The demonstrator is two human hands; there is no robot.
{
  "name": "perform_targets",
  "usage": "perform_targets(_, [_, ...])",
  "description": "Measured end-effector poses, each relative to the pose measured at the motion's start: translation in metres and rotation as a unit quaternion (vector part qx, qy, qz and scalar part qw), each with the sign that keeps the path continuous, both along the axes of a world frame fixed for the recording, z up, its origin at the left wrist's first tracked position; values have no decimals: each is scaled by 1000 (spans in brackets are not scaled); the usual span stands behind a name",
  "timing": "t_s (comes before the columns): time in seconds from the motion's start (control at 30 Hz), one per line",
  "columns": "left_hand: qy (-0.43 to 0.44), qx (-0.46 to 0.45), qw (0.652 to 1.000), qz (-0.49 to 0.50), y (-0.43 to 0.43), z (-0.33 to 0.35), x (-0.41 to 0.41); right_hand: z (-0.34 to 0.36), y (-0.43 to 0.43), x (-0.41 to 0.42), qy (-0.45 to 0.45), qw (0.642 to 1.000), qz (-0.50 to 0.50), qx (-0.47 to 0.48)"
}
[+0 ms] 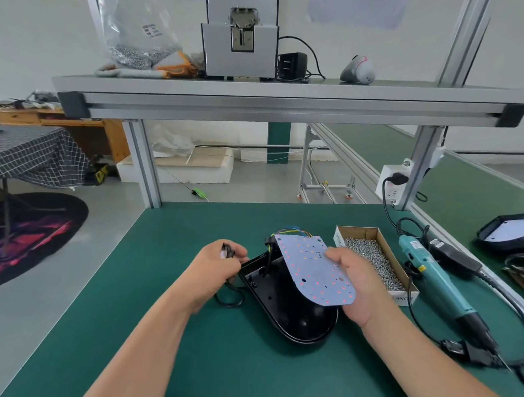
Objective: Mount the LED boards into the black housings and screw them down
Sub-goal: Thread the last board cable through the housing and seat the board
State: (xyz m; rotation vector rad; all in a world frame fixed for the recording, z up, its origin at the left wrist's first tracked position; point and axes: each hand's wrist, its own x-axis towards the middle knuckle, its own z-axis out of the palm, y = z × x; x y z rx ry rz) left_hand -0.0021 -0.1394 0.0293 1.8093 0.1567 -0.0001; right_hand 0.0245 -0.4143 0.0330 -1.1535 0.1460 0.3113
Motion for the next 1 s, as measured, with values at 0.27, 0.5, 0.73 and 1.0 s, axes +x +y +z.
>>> perform_targets(0.27, [-2, 115, 993, -36, 7, 0, -1, 4, -9, -2, -1, 998, 67, -13])
perform_targets(0.5, [-18, 170, 985, 2, 5, -2, 4, -4, 6, -6, -13, 999, 21, 41])
perform_targets(0.73, [-27, 122, 990, -73, -12, 1, -7, -5, 9, -5, -26, 996, -14, 87])
perform_targets(1.0, [-11, -35, 990, -139, -19, -1, -11, -8, 12, -6, -58, 992, 19, 113])
